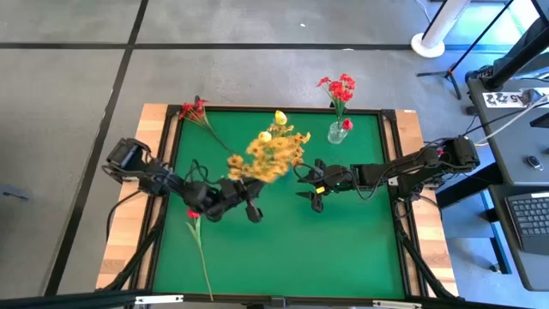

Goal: Sort flowers into vase by color
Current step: Put the yellow flowers into the blue crystal vase

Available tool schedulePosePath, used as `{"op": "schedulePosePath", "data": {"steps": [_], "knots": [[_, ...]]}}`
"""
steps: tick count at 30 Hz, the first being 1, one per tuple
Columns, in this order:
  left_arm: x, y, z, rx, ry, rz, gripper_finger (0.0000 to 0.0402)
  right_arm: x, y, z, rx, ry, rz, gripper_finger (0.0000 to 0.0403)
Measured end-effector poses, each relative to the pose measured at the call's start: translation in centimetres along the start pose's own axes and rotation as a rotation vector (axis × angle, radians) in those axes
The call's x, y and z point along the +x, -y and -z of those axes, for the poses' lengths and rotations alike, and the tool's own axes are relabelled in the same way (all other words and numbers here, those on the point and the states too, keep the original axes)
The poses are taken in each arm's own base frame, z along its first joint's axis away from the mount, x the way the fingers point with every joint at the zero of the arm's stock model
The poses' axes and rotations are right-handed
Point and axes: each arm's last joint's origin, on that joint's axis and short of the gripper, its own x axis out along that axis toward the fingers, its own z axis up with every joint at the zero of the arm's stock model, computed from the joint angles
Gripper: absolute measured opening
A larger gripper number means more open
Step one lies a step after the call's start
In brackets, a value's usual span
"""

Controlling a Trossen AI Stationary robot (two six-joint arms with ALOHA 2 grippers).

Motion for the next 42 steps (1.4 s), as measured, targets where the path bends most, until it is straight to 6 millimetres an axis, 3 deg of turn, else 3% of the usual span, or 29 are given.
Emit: {"op": "schedulePosePath", "data": {"steps": [8,12,16,23,30,36,42], "knots": [[2.9,-2.8,5.0,-0.067,-0.043,-0.024,0.0,0.0,-0.1,-0.1,0.003,0.002,-0.04,0.0227],[3.9,-4.2,6.1,-0.065,-0.052,-0.067,0.0,0.0,-0.2,-0.2,0.004,0.012,-0.047,0.0227],[4.2,-4.6,6.0,-0.065,-0.039,-0.05,0.0,0.0,-0.3,-0.4,0.016,0.035,-0.067,0.0227],[1.6,-0.9,5.1,-0.006,-0.061,0.058,0.0,-0.8,-1.8,-1.5,0.021,0.119,-0.24,0.0227],[-2.5,2.8,3.6,0.041,-0.102,0.078,0.0,-4.1,-4.7,-3.4,-0.012,0.286,-0.293,0.0227],[-3.0,3.2,3.6,-0.071,-0.124,0.081,0.0,-6.7,-7.5,-6.5,-0.061,0.588,-0.318,0.0227],[-2.1,2.8,3.9,-0.174,-0.103,0.15,0.0,-5.9,-8.4,-7.6,-0.076,0.598,-0.207,0.0227]]}}
